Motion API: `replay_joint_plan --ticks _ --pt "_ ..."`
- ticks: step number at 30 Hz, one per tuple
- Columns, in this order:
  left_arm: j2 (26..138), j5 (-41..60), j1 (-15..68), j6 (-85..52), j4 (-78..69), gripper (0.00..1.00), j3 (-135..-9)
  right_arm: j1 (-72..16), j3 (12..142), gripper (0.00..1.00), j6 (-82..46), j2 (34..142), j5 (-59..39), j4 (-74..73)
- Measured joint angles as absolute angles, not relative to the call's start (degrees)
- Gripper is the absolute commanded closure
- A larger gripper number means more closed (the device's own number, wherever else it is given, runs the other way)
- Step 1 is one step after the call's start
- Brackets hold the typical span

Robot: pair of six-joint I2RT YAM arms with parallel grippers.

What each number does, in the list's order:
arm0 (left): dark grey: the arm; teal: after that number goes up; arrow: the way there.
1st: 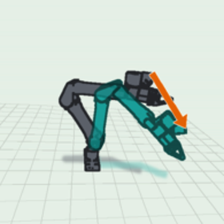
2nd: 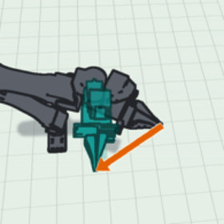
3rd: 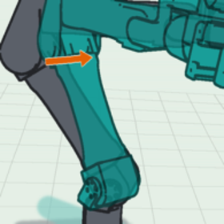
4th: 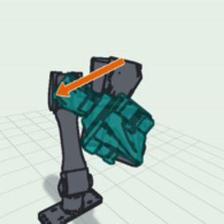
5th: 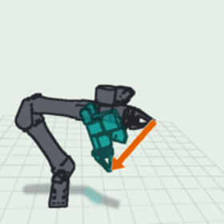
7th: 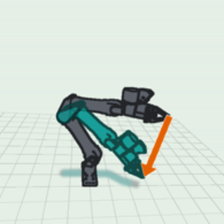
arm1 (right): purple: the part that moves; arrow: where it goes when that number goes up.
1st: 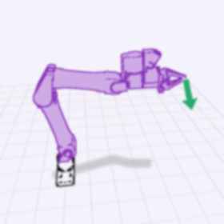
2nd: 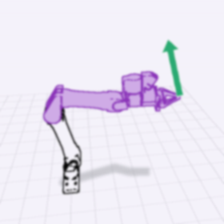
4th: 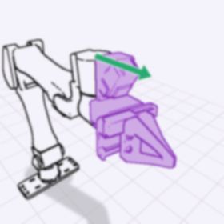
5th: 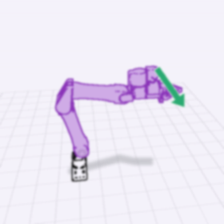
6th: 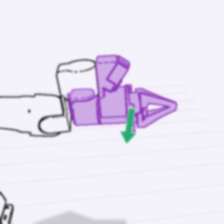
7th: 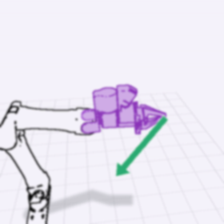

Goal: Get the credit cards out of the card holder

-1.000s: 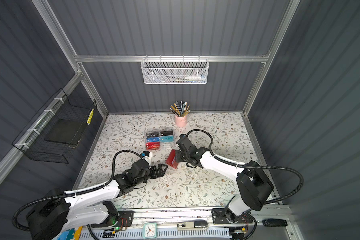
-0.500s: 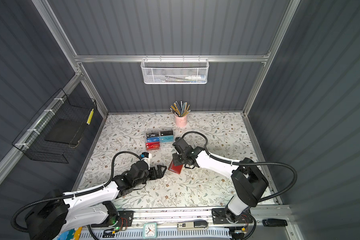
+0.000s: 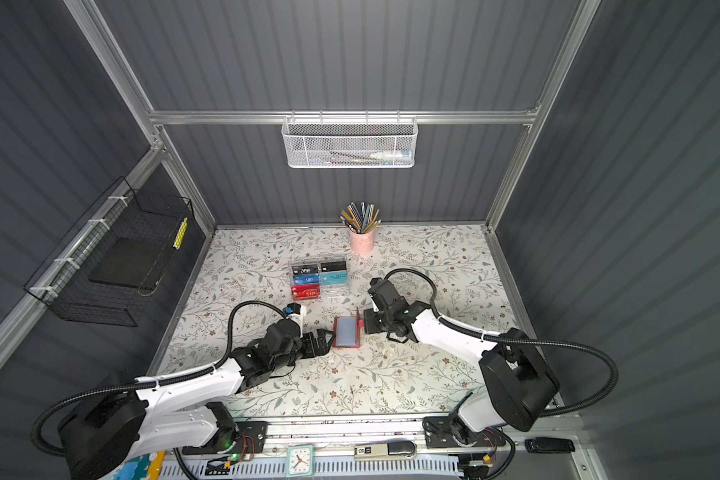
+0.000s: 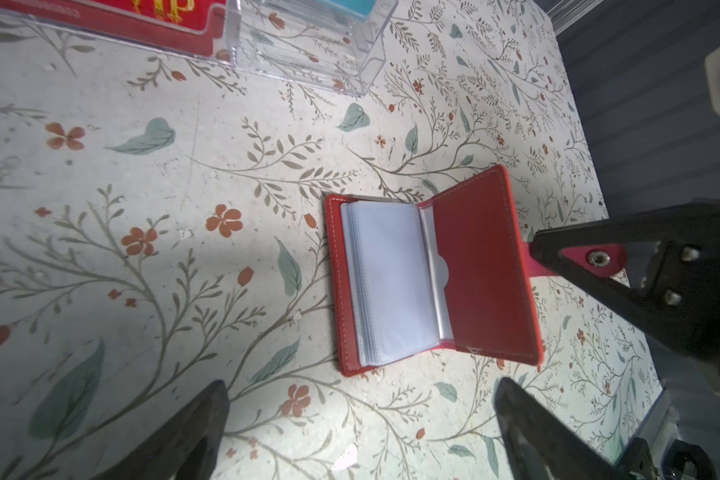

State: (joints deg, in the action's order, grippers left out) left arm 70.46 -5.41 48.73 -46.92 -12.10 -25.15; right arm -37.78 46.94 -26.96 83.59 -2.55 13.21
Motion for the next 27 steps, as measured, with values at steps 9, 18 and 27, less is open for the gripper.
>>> replay_joint_plan --ticks 9,18,27 --pt "79.8 -2.2 48.7 -47.2 -16.5 0.00 -31.7 -31.9 41.6 0.91 -27.2 83.4 -3.4 12.2" --pt "89.8 0.1 48.7 -49.2 -21.5 0.00 -36.3 -30.2 39.0 0.56 -28.5 83.4 -4.2 9.7" --pt "95.7 3.3 48.0 -52.2 -26.8 0.00 -38.6 -29.7 38.0 0.54 -28.5 82.5 -4.3 9.2"
